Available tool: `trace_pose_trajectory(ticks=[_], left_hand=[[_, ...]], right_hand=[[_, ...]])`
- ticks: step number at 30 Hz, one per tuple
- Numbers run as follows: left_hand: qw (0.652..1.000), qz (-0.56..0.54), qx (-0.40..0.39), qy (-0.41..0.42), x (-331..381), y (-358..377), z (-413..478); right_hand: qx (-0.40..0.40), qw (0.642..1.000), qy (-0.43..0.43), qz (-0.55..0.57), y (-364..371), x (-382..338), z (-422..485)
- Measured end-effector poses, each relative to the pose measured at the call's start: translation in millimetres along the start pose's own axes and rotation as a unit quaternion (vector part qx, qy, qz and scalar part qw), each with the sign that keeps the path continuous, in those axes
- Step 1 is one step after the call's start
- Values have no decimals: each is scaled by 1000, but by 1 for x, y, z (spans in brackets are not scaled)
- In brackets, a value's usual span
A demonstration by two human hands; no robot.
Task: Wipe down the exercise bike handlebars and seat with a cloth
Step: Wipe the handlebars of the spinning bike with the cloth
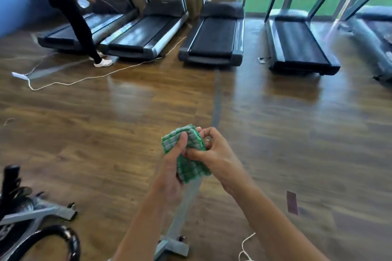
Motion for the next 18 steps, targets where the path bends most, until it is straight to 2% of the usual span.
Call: trace_pose_trajectory(ticks=[4, 7, 9, 14, 18], left_hand=[[999, -20, 46, 10, -5, 5, 37], [996, -27, 76, 23, 1, -14, 55], [994, -34, 99, 34, 10, -34, 64], [977, -49, 190, 85, 43, -105, 81], [950, -104, 254, 146, 75, -166, 83]], right_hand=[[10, 995, -8, -97, -36, -1, 30], [12, 994, 0, -108, -46, 6, 56], [-15, 993, 9, -117, -37, 11, 73], [-111, 980, 8, -162, 23, 20, 127], [-206, 960, -19, -191, 102, 28, 177]])
Point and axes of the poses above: each hand's wrist, its own z-axis towards the middle knuckle, its own y-axis out of the palm, x = y × z, the point moved 7 cm from there along z, towards the middle knuckle, and after that the axes turned 2 degrees about -x, right-handed, at the moved point
